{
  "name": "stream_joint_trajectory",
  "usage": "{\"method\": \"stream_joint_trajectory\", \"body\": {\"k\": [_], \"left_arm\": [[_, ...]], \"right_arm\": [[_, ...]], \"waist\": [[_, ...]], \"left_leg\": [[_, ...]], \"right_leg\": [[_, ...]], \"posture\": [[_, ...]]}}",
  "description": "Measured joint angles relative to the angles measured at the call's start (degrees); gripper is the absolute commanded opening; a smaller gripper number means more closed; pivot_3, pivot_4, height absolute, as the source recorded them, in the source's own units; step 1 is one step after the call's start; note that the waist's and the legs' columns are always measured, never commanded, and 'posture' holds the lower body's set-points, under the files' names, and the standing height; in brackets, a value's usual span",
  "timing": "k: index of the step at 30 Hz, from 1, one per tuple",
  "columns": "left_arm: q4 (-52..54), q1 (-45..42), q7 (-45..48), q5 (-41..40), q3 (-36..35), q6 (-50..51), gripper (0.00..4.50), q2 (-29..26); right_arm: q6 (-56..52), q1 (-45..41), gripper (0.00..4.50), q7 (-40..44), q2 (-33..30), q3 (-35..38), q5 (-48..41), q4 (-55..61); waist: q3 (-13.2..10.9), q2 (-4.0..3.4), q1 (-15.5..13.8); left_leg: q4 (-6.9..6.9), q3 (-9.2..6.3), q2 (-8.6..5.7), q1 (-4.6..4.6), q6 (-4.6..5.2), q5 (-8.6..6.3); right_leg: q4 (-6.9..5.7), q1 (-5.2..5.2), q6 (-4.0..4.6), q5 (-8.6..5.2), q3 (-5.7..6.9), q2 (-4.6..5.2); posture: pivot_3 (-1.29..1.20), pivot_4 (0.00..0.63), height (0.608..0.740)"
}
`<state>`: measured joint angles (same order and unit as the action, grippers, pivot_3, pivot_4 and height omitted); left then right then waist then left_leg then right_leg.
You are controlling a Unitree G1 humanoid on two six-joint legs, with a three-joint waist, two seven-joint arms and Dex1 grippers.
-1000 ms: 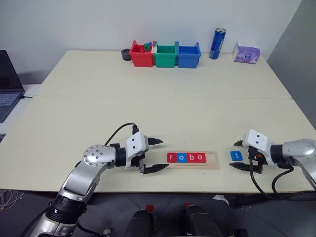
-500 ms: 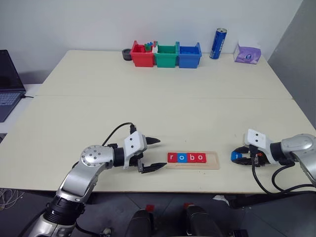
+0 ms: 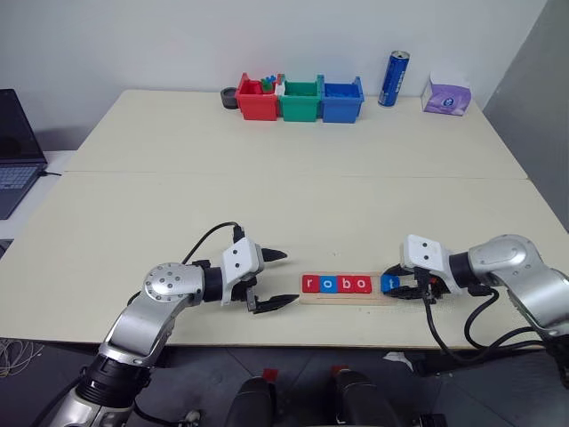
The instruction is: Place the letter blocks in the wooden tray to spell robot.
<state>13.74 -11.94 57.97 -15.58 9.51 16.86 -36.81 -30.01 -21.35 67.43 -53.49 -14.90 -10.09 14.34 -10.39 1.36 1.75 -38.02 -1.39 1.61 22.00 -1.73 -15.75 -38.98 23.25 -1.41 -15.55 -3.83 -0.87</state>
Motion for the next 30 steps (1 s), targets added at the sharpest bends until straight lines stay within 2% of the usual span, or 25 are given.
{"method": "stream_joint_trajectory", "body": {"k": [26, 30], "left_arm": [[0.3, 0.8, -1.1, 0.0, 0.0, 0.0, 4.50, 0.1], [0.7, 0.8, -1.2, 0.0, 0.0, 0.0, 4.50, 0.1]], "right_arm": [[1.4, -2.1, 1.47, 1.0, 3.6, -3.2, 3.2, -3.4], [1.4, -2.3, 2.80, 1.0, 4.6, -3.2, 3.2, -3.4]], "waist": [[0.0, 0.00, 0.0], [0.0, 0.00, 0.0]], "left_leg": [[0.00, -0.01, 0.01, 0.00, 0.00, 0.00], [0.00, -0.01, 0.01, 0.00, 0.00, 0.00]], "right_leg": [[-0.01, 0.00, 0.04, 0.02, 0.02, 0.00], [-0.01, 0.00, 0.19, 0.11, 0.03, -0.01]], "posture": [[0.00, 0.150, 0.740], [0.00, 0.150, 0.740]]}}
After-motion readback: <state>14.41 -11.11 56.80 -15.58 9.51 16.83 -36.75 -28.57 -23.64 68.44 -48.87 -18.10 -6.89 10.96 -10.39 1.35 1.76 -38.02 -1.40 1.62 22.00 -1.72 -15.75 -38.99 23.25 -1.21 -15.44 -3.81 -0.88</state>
